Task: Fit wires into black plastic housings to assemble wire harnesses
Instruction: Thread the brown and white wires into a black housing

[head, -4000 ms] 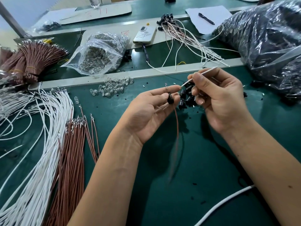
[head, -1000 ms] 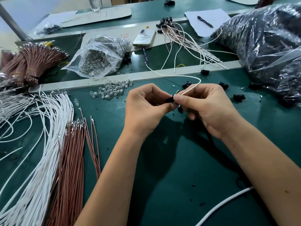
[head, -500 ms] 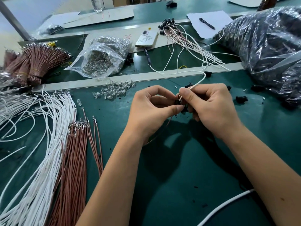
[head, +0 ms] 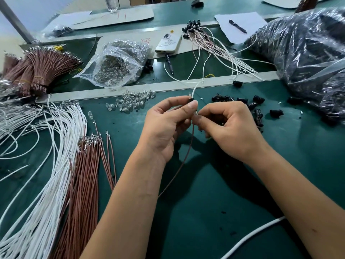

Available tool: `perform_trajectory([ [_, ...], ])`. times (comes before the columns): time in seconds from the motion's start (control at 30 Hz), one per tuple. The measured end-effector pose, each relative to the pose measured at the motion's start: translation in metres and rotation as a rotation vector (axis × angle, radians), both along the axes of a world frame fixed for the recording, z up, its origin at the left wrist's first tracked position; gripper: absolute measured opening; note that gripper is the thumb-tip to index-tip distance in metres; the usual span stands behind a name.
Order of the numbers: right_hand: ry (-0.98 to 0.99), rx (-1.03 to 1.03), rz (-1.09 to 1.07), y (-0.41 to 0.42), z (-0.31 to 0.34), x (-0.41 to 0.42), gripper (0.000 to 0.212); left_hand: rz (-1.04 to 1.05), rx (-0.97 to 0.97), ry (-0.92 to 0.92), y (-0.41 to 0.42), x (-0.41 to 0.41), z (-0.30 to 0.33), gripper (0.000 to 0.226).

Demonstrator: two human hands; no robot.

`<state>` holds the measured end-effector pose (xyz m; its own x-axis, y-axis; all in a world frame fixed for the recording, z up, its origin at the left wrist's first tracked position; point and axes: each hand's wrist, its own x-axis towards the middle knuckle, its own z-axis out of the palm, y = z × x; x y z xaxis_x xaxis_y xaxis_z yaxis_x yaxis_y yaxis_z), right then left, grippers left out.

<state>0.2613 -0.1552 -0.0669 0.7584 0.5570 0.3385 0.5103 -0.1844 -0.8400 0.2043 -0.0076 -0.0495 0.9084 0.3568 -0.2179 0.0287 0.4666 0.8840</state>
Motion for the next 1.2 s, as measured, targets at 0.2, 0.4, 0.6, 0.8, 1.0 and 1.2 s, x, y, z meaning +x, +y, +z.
perform_trajectory([
  [0.2,0.107,-0.213,0.379,-0.009,0.005,-0.001,0.018,0.168,-0.240,-0.107,0.014,0.001,0.005,0.022],
  [0.4,0.182,0.040,0.121,0.011,0.003,-0.013,0.033,0.115,-0.119,-0.059,0.007,0.002,0.003,0.017],
  [0.6,0.018,-0.136,0.101,0.011,0.000,-0.018,0.042,0.218,-0.156,-0.111,0.008,0.006,-0.002,0.013],
  [0.8,0.003,-0.013,-0.047,0.016,-0.001,-0.013,0.022,0.146,-0.066,-0.104,0.000,0.006,-0.005,0.013],
  [1.0,0.066,-0.222,0.257,0.001,0.005,-0.012,0.033,0.250,-0.170,-0.142,0.008,0.005,-0.002,0.013],
  [1.2,0.184,-0.055,0.111,0.006,0.006,-0.015,0.039,0.047,-0.024,-0.047,0.000,0.001,-0.002,0.024],
])
